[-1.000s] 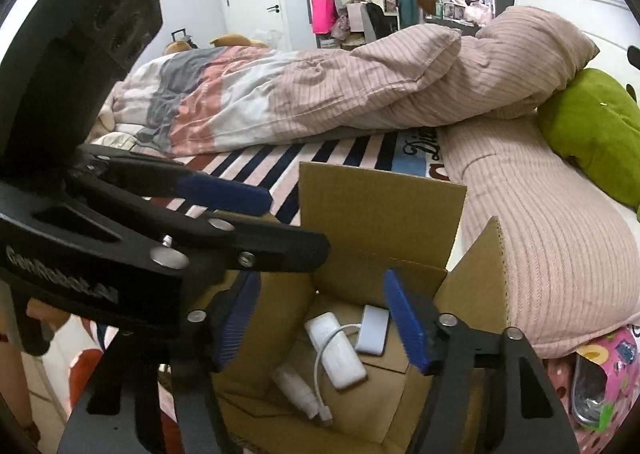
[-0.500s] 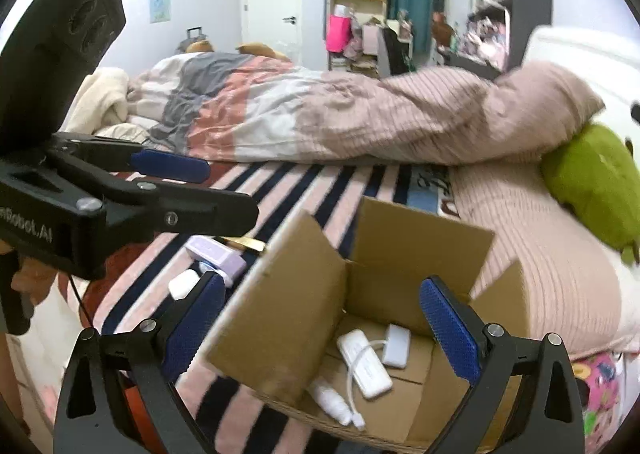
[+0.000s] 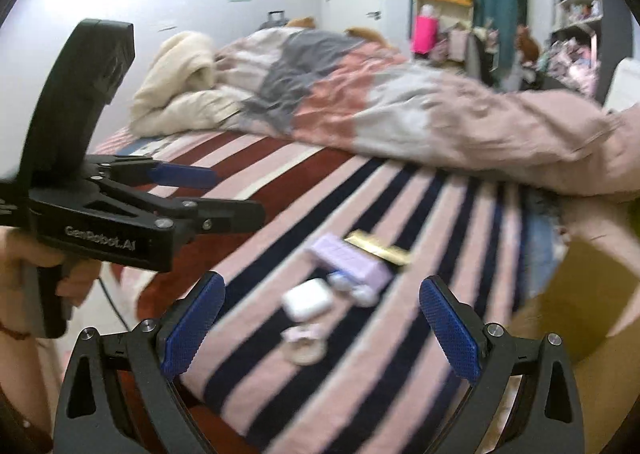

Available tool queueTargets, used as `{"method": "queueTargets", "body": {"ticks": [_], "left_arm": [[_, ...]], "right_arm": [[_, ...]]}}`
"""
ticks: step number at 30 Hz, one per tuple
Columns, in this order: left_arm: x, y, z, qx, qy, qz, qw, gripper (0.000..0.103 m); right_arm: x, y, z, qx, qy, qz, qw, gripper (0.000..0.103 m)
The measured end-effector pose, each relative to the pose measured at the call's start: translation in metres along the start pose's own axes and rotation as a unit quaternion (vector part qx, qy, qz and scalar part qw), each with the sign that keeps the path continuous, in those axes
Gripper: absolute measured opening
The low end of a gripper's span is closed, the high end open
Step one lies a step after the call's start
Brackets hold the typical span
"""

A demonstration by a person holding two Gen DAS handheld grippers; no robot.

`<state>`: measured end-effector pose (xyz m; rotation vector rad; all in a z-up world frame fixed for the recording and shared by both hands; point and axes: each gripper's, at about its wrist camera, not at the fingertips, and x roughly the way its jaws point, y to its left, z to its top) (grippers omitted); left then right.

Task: Organize rigid objects
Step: 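Grasp the clear tape roll with the right gripper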

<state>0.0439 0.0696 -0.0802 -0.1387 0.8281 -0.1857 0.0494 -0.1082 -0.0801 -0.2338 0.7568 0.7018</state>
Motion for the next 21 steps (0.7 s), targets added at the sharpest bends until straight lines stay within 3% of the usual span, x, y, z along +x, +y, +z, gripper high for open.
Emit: {"method": "queueTargets", "body": {"ticks": [3,9,15,17,21], "left_arm": [[0.015,0.010,-0.022,-0.006,0.014,0.011,0.9998,0.084],[0.040,0.021,-0.049,-0.029,0.046,-0.006,0.9985,0.084],[0.040,0.016,-0.051,-0.033,0.051,-0.012,0.9981,0.084],[0.038,0.014,-0.049,-0.035,0.051,-0.015,0.9980,0.084],[0.031,0.003,-0.045,-0.026,0.051,-0.022,0.9981,0.084]], "right_arm": [[0.032,0.007,-0.025,0.006,0.029,0.003,1.000,0.098],[0.081,0.000,-0.062,0.040,0.083,-0.006,0.996,0.097],[0.096,-0.002,-0.072,0.035,0.090,-0.032,0.995,0.059],[0.095,0.001,-0.072,0.020,0.088,-0.040,0.995,0.036],[0.083,0.003,-0.069,0.009,0.077,-0.028,0.997,0.037]]}}
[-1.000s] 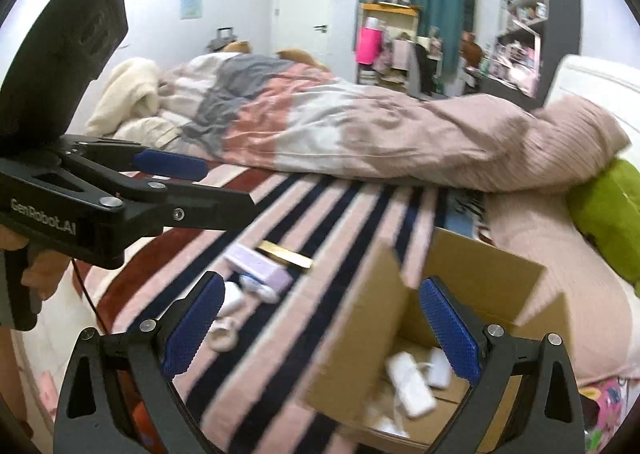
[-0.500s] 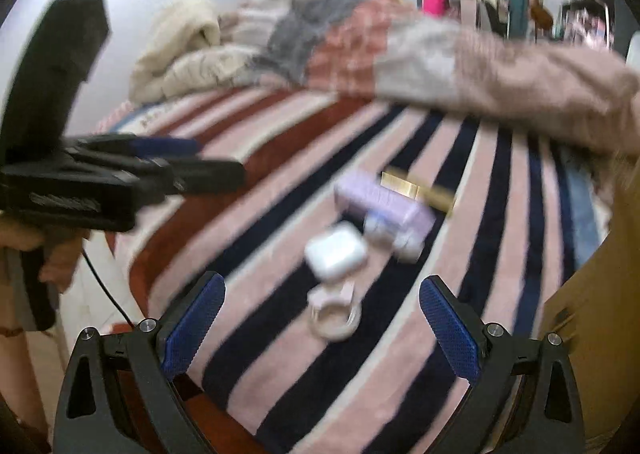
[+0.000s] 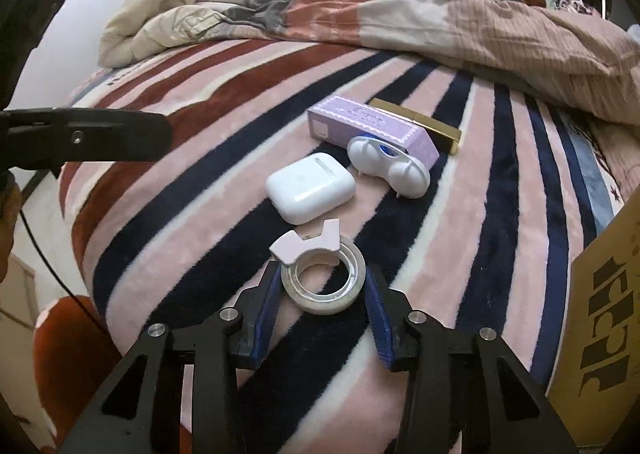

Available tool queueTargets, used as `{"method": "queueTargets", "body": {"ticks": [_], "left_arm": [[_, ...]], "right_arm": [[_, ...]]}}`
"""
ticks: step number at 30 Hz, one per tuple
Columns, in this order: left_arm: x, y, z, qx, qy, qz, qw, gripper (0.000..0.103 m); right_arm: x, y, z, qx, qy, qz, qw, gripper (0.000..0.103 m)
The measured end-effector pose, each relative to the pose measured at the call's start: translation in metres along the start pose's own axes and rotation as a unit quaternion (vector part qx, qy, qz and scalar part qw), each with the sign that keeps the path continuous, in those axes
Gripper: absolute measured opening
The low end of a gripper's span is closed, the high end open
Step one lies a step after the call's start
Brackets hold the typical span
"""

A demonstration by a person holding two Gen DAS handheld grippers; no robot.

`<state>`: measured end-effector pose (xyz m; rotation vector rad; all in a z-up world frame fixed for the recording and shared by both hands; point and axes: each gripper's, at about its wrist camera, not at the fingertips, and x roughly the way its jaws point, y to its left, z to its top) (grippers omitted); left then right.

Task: Organize rigid objects
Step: 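Grasp the clear tape roll with the right gripper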

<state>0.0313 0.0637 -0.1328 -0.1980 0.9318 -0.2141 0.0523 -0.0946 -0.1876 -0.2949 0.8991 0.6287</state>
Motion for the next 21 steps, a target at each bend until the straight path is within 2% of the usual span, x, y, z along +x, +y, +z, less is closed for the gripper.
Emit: {"method": "queueTargets", "body": {"ticks": [4,9,12,14,17,21], "left_arm": [[-0.009,-0.022,0.008,0.021,-0.001,-0.030,0.9993,0.084],[-0.025,-0.062,0.035,0.042,-0.010,-0.110,0.9930,0.083],[-0.031,-0.089,0.056,0.068,-0.007,-0.150,0.9863,0.064],[-0.030,-0.108,0.069,0.082,0.003,-0.166,0.9828,0.043],[-0.024,-0.140,0.086,0.105,0.015,-0.183,0.9774,0.038],[-0.009,-0.186,0.105,0.137,0.030,-0.191,0.9716,0.037]], "right_arm": [[-0.026,0.003,0.007,-0.008,-0.032,0.019,0.999,0.037],[-0.078,0.006,0.029,-0.023,-0.089,0.043,0.995,0.037],[-0.110,-0.002,0.041,-0.031,-0.123,0.028,0.991,0.036],[-0.126,-0.012,0.044,-0.031,-0.141,0.022,0.989,0.036],[-0.146,-0.031,0.047,-0.022,-0.161,0.008,0.987,0.036],[-0.165,-0.065,0.042,0.002,-0.170,-0.021,0.985,0.036]]}}
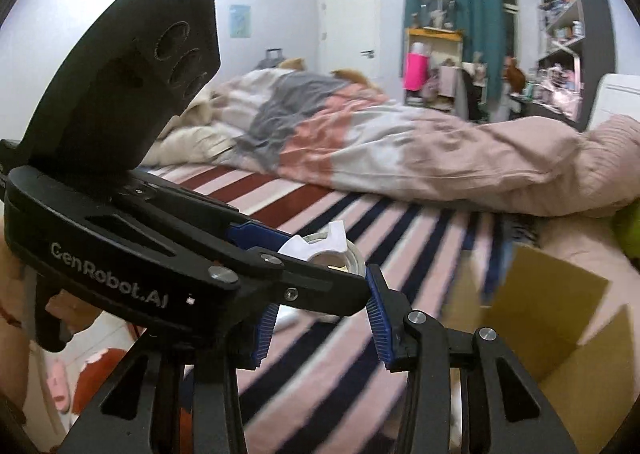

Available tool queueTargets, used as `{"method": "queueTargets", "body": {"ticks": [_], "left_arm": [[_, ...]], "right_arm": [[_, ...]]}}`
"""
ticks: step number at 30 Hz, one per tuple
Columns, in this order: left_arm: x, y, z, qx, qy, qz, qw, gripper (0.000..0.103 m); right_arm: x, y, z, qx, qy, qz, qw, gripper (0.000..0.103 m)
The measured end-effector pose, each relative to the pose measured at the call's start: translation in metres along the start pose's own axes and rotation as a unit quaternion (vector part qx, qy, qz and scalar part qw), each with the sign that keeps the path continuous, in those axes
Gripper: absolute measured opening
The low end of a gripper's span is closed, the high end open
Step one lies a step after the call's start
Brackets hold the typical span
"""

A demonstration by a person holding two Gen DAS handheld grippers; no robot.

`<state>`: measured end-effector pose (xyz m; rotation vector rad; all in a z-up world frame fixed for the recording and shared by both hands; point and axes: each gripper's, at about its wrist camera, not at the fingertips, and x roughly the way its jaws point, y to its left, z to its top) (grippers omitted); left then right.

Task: Organize rigid objects
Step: 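Grasp the clear tape roll with the right gripper, then drop the tape roll into the cardboard box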

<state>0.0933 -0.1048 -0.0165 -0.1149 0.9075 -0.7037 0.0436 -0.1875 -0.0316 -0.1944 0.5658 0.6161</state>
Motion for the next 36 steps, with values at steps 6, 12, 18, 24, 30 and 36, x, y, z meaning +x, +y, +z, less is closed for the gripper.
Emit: {"method": "queueTargets", "body": {"ticks": [6,12,18,24,30,36], "left_arm": [[0.051,-0.036,0.032,0.028,0.037,-0.023,0.9986,0.037],[0.091,-0.055,0.044,0.040,0.067,-0.038,0.9962,0.037],[0.089,-0.056,0.044,0.043,0.047,0.004,0.9980,0.081],[0.046,-0.040,0.035,0.032,0.000,0.046,0.9985,0.090],[-0.008,-0.012,0.014,0.008,-0.047,0.086,0.9952,0.094],[-0.058,0.038,-0.021,-0.032,-0.080,0.142,0.9861,0.094]], "right_arm": [[-0.017,-0.056,-0.007,0.036,0.020,-0.048,0.998,0.036],[-0.024,-0.093,-0.019,0.057,0.060,-0.086,0.993,0.037],[-0.028,-0.104,-0.027,0.067,0.078,-0.106,0.989,0.049],[-0.035,-0.096,-0.025,0.058,0.070,-0.109,0.990,0.080],[-0.033,-0.072,-0.014,0.044,0.066,-0.098,0.992,0.081],[-0.011,-0.032,0.003,0.014,0.065,-0.069,0.995,0.081]]}}
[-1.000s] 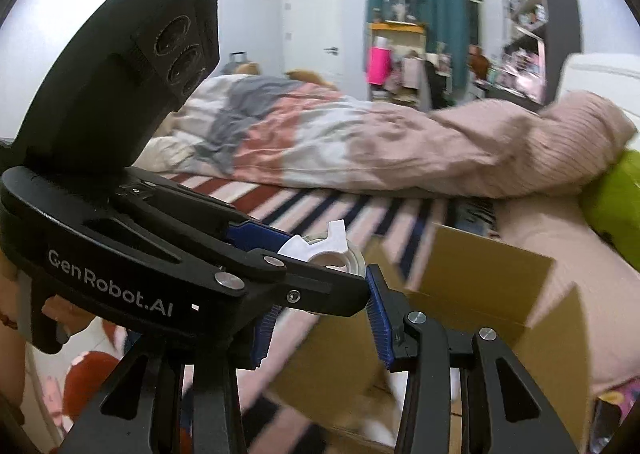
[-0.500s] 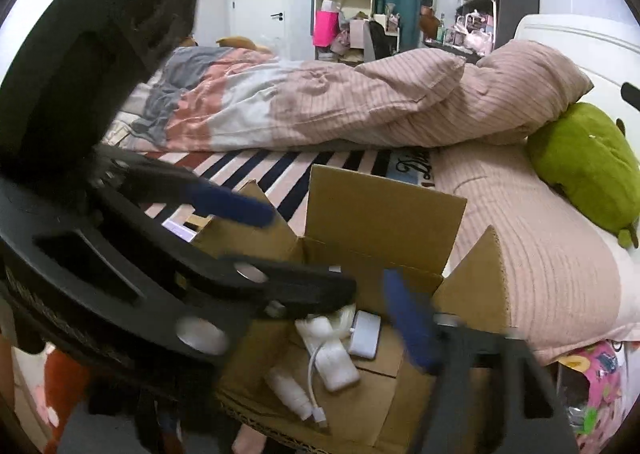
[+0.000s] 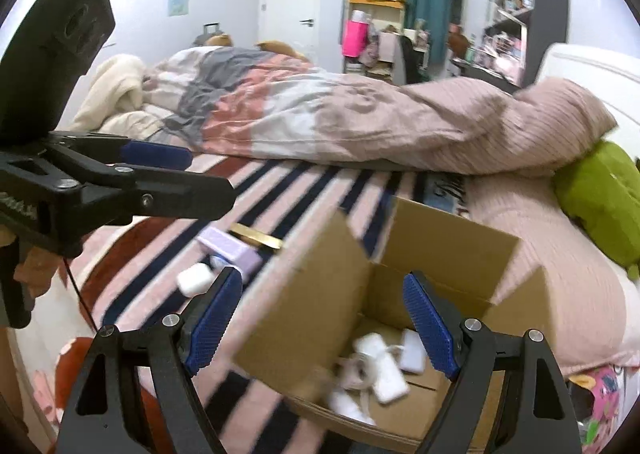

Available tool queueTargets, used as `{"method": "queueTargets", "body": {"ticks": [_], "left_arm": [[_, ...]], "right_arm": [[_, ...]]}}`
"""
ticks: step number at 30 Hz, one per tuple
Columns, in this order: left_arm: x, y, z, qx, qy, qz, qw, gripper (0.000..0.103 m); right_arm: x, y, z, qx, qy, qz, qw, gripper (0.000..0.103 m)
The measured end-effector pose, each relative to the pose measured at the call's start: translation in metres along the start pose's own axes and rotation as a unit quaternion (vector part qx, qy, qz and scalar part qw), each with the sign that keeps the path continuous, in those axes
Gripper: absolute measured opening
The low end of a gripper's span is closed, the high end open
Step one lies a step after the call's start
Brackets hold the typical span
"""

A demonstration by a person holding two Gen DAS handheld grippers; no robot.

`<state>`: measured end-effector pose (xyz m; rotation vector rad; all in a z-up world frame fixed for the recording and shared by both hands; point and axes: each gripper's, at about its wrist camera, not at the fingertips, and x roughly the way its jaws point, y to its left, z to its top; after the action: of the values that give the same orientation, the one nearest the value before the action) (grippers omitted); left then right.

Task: Organize rigid objects
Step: 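Drop the tape roll into the cardboard box, then grasp the white earbud case with the right gripper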

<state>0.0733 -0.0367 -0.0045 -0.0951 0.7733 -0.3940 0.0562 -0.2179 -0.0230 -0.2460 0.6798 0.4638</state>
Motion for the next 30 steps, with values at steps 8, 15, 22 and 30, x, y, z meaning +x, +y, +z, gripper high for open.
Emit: {"method": "queueTargets", "body": {"ticks": [8,15,22,30], "left_arm": [[-0.018,0.096,-0.057,-0.058,0.006,0.077,0.9953,0.094],[-0.004,0.149,-0.106,-0.099,0.035,0.081,0.9912,0.094],[0.013,0.168,-0.128,-0.127,0.052,0.069,0.9881,0.094],[0.019,0.172,-0.134,-0.138,0.063,0.065,0.9863,0.094]], "right_arm": [[0.051,0.082,0.012,-0.041,0.022,0.088,0.995,0.081],[0.132,0.126,-0.022,-0.030,0.097,0.170,0.980,0.081],[0.190,0.131,-0.043,-0.017,0.117,0.144,0.982,0.080],[0.203,0.131,-0.049,-0.014,0.106,0.098,0.989,0.056]]}}
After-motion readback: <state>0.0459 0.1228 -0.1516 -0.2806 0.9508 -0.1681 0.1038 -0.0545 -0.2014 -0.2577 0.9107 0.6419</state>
